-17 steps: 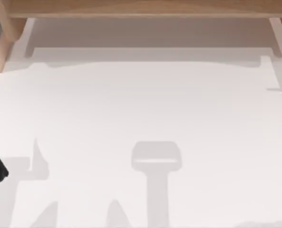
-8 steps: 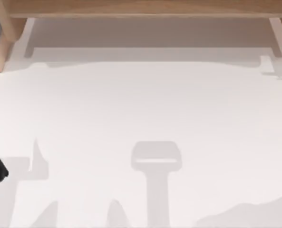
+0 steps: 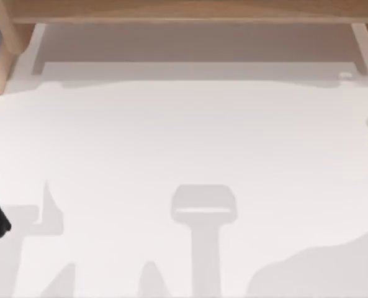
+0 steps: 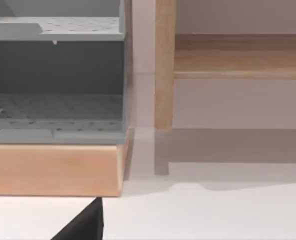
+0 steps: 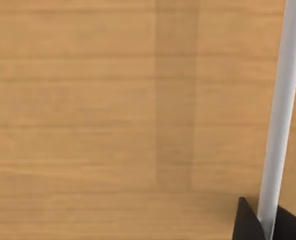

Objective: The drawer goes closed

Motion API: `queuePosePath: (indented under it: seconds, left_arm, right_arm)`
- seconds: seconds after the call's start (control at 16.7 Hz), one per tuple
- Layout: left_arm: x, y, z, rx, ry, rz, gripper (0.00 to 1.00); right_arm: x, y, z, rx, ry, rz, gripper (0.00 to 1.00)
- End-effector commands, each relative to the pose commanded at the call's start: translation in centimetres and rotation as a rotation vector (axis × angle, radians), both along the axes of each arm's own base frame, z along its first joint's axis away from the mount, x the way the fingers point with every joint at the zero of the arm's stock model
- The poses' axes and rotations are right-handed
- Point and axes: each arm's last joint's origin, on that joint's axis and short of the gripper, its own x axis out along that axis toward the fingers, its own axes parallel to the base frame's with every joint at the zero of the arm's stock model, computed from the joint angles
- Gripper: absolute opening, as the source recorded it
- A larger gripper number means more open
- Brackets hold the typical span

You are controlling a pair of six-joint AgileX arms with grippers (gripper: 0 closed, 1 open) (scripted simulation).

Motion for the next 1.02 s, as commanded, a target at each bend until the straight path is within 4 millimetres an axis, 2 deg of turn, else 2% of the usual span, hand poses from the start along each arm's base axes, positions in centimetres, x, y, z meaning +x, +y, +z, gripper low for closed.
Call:
queuePosePath:
  seconds: [0.18,0.48,1.02]
  left_arm:
    - [0.0,0.0,0.0,0.000,0.000,0.000,1.00]
    - [0.0,0.0,0.0,0.000,0.000,0.000,1.00]
    - [0.0,0.0,0.0,0.000,0.000,0.000,1.00]
  right_arm:
    - [1.9,0.1,0.0,0.001,0.003,-0.001,0.00]
    - [2.2,0.1,-0.1,0.001,0.005,-0.001,0.00]
    - [2.2,0.1,-0.1,0.001,0.005,-0.001,0.68]
